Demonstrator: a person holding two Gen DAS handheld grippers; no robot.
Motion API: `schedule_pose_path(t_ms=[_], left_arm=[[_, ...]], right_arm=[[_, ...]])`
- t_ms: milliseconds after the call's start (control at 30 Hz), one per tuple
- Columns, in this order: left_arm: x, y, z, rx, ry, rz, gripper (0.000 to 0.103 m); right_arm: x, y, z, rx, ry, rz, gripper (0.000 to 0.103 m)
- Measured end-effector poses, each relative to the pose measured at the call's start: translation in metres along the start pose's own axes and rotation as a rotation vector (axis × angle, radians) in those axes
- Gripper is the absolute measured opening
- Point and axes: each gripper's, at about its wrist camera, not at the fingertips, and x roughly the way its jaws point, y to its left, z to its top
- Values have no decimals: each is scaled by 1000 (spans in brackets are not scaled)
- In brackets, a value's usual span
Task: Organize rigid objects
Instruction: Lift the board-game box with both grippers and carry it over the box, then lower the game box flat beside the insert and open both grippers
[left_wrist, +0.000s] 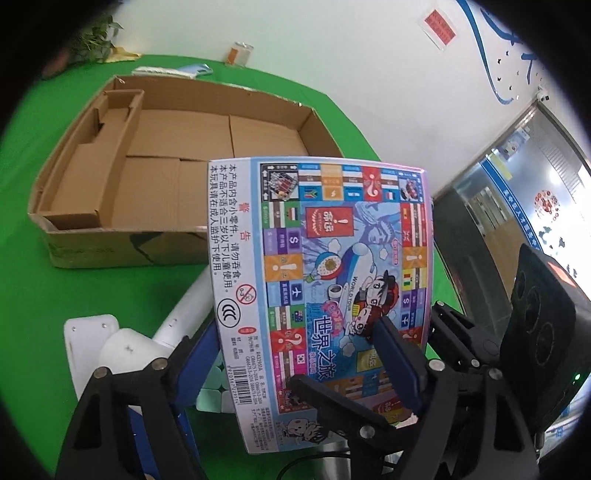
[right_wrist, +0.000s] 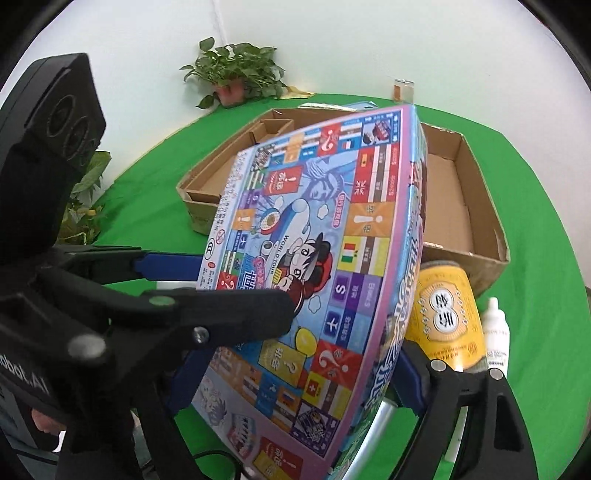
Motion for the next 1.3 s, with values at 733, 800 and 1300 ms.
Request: schedule_pose_path(t_ms=[733, 800, 1300], left_arm=[[-67, 2, 90, 87, -277, 184, 83], [-63, 9, 101, 74, -265, 192, 83], [23, 71, 140, -55, -36, 294, 82]], right_arm=[[-5, -21, 141, -95, -123, 130, 71], [4, -30, 158, -98, -102, 159, 70], [130, -101, 209, 3, 126, 335, 68]])
